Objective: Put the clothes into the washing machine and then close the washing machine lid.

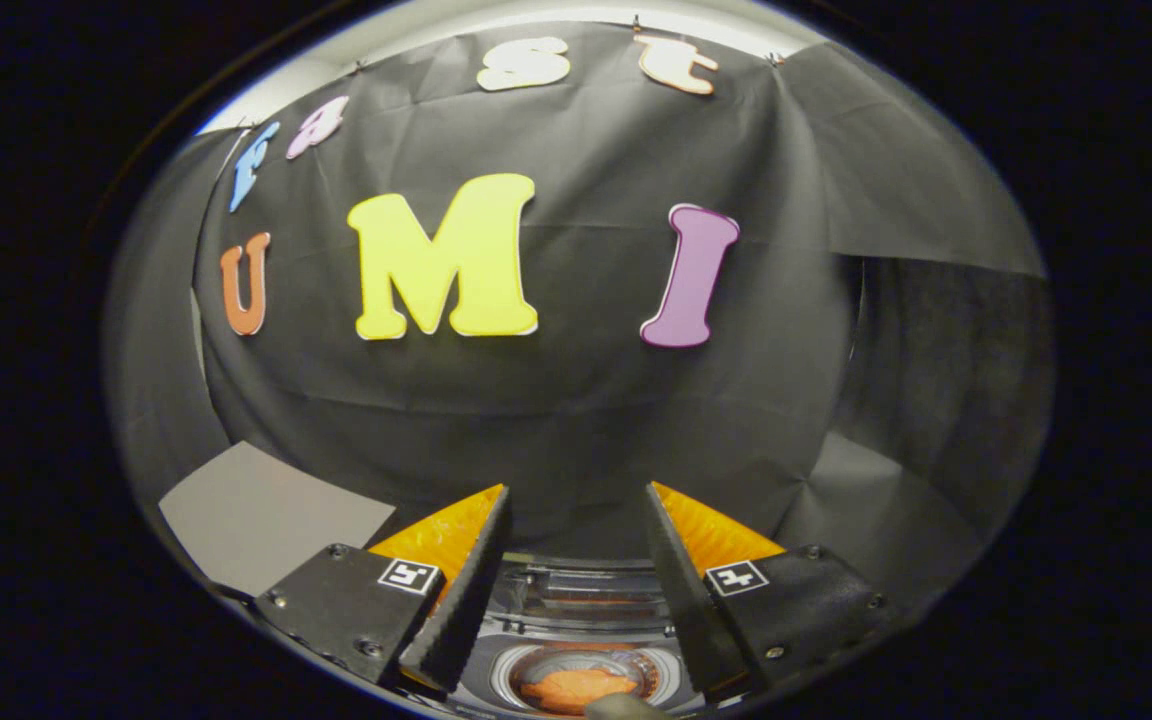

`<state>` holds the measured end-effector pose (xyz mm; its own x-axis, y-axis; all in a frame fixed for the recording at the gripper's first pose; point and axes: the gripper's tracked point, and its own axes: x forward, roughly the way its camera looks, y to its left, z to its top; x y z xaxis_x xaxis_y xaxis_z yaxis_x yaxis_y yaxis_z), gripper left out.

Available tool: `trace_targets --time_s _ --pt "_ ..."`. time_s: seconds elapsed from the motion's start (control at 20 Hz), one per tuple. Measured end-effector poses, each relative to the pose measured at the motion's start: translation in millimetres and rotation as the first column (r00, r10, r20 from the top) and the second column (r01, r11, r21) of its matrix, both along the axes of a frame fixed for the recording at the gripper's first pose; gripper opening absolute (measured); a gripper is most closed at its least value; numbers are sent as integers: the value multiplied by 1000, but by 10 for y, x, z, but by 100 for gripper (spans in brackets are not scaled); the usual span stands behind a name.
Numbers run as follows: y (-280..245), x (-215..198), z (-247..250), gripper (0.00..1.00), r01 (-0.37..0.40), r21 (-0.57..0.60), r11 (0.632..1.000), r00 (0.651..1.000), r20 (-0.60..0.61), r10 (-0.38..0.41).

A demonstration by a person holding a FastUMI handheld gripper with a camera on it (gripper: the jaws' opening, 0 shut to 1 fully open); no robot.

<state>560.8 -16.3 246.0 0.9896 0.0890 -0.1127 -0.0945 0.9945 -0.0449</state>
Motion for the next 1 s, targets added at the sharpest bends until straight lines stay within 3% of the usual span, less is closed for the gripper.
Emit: trace_targets --time_s 0.5,0.75,1.0 --pt "-90 1066 -717 83 70 -2 998 976 -208 -69" --pt "-184 1194 -1154 83 91 -36 995 951 -295 -97" --pt "-191 1190 -1168 89 69 10 998 967 -246 -65"
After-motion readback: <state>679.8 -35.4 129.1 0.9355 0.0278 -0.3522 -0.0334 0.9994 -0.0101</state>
